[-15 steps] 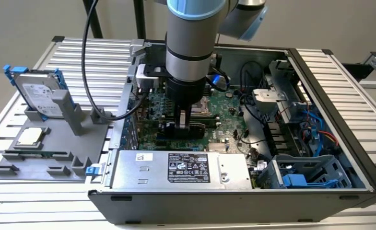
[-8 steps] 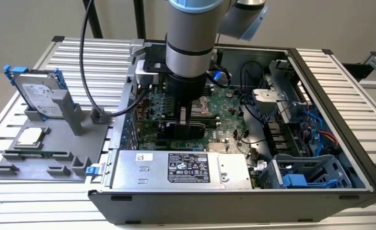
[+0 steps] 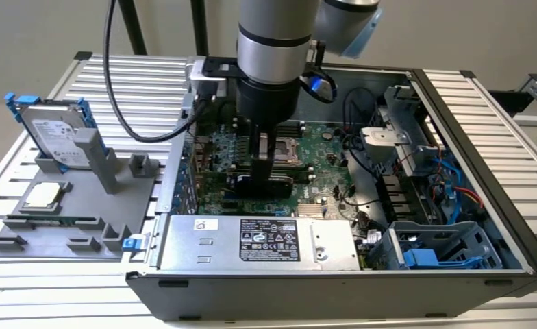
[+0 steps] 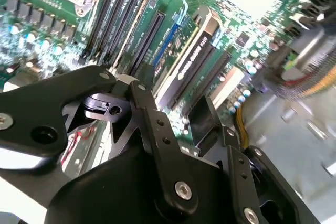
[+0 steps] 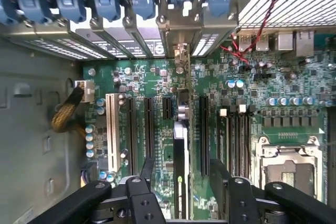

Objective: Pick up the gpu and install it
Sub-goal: 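Insert the gpu into the slot, then press down on the gpu until it lock into place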

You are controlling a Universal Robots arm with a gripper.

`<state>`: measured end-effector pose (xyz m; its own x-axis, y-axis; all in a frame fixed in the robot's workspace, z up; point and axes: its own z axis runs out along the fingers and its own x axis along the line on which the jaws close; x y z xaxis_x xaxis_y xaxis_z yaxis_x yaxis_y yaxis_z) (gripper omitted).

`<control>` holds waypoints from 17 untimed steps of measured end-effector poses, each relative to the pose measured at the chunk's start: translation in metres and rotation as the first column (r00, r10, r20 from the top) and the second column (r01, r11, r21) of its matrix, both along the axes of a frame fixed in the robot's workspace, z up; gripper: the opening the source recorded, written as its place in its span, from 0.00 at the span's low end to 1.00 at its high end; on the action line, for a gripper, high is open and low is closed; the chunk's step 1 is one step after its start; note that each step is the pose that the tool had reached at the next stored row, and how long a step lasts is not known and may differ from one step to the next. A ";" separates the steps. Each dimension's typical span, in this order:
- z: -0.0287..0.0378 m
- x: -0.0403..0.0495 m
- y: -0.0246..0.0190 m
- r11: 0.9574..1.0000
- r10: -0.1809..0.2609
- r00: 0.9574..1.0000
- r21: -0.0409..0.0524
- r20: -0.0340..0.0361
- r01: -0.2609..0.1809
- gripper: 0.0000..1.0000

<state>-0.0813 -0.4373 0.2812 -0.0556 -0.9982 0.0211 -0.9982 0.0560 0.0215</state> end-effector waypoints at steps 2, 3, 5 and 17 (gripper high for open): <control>0.0092 0.0000 0.0000 1.000 0.000 1.000 0.000 0.000 0.000 1.00; 0.0121 0.0000 0.0000 1.000 0.000 1.000 0.000 0.000 0.000 1.00; 0.0124 0.0000 0.0000 1.000 0.000 1.000 0.000 0.000 0.000 1.00; 0.0125 0.0000 0.0000 1.000 0.000 1.000 -0.002 0.000 0.000 0.00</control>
